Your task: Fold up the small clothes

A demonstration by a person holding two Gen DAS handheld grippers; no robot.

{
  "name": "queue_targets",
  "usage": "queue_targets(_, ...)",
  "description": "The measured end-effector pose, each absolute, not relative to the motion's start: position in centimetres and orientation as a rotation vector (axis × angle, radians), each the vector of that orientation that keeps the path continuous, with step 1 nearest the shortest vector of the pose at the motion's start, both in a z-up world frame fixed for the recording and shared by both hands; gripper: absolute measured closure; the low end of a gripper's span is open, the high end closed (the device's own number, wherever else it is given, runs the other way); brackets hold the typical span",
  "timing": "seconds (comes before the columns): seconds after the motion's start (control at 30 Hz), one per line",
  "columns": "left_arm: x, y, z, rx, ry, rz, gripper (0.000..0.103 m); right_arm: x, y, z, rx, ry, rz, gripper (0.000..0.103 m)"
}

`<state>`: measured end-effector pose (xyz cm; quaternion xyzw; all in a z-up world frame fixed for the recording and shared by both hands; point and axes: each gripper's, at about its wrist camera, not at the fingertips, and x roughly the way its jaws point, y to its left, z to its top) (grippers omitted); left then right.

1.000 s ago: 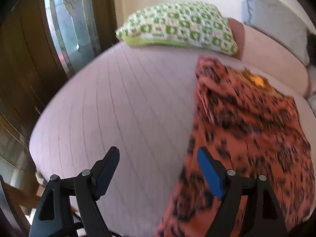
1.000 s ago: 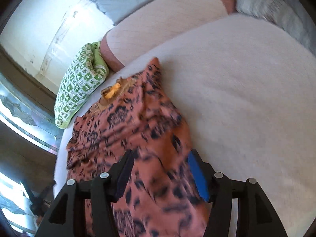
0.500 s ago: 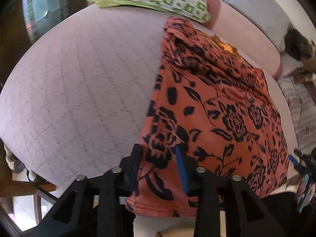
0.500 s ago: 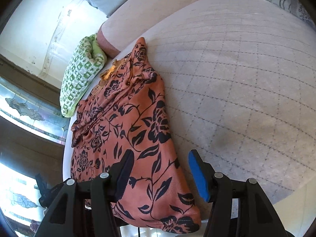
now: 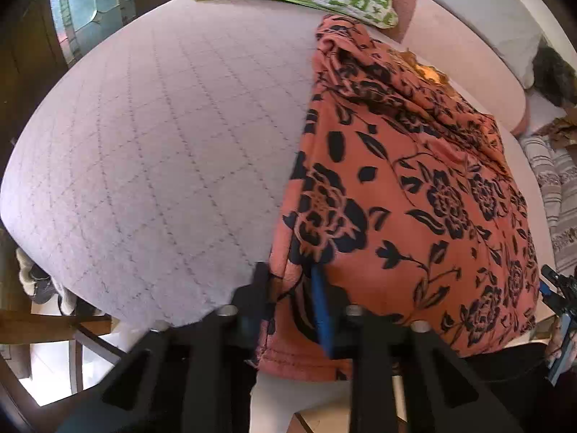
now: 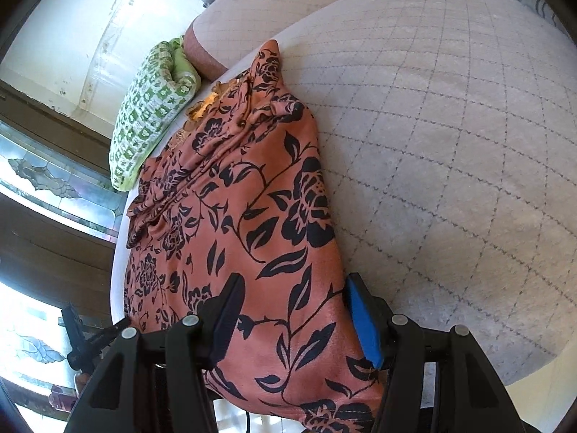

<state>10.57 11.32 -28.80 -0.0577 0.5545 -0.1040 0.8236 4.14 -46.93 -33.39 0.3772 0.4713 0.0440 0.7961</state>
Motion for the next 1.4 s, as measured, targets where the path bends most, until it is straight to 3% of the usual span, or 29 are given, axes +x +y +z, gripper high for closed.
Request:
queue_targets(0.17,10.5,10.9,-28.6,-0.175,1.167,-0.309,0.09,4.1,-46.8,-33.4,0.845,1.001,0.129,0.041)
queue_targets(0.23,10.8,10.9,-28.5,-0.203,1.161,-0.319,0.073,4.1,-46.6,-33.4,0.874,0.993,0.159,0.041)
queue_targets(0.27,10.8,11.0,-28.7,-0.218,1.162,-0.309,0.05,4.2,-46.4,-33.3,0.887,0.99,0.185,0.041)
queue_targets(0.3,10.8,11.5,-28.6,-0.232,1.155,-0.287,0.041,4.3,-46.1,-33.2,0.895,0.987,0.22,0.041)
queue_targets(0.37,11.1,11.8,-28.4,-0.245,1.134,-0.246,0.041,4.3,-45.7,-33.0,0.858,0.99,0.213,0.041)
queue_targets(0.47,11.1,11.5,-28.5,-0.222,1.125,-0.258,0.044,4.2,-46.1,-33.6,0.858,1.025,0.172,0.041)
queue_targets(0.57,11.3,10.1,-28.9,-0.147,1.132,-0.284,0.074,4.1,-46.1,-33.9,0.842,1.047,0.185,0.041)
queue_targets(0.67,11.3,9.5,-29.1,-0.138,1.138,-0.33,0.09,4.1,-44.8,-33.9,0.773,1.074,0.205,0.043)
queue_targets(0.73,11.5,9.4,-29.2,-0.154,1.144,-0.346,0.091,4.0,-43.7,-33.7,0.716,1.092,0.223,0.057)
queue_targets(0.77,11.6,9.4,-29.3,-0.163,1.146,-0.347,0.091,4.0,-43.1,-33.8,0.699,1.105,0.237,0.076)
queue_targets(0.8,11.7,9.6,-29.4,-0.177,1.155,-0.351,0.091,4.0,-42.5,-34.0,0.697,1.119,0.252,0.083)
queue_targets(0.83,11.9,9.7,-29.5,-0.192,1.167,-0.358,0.091,4.0,-42.1,-34.1,0.689,1.124,0.261,0.083)
queue_targets(0.93,12.0,10.2,-29.5,-0.24,1.192,-0.414,0.072,4.3,-41.6,-34.0,0.68,1.124,0.282,0.084)
queue_targets(1.03,12.1,9.0,-29.4,-0.156,1.191,-0.43,0.07,4.9,-42.2,-34.8,0.783,1.143,0.304,0.082)
queue_targets(1.07,12.0,8.7,-29.3,-0.12,1.186,-0.424,0.073,5.0,-42.3,-35.1,0.805,1.151,0.305,0.081)
queue_targets(1.1,12.0,8.4,-29.2,-0.088,1.179,-0.405,0.088,5.1,-42.4,-35.2,0.822,1.15,0.31,0.08)
queue_targets(1.13,12.0,8.5,-29.2,-0.072,1.173,-0.391,0.092,5.2,-42.4,-35.1,0.823,1.142,0.313,0.08)
queue_targets(1.4,12.7,8.3,-28.2,-0.141,1.148,-0.465,0.095,5.1,-41.8,-31.4,0.805,0.97,0.388,0.092)
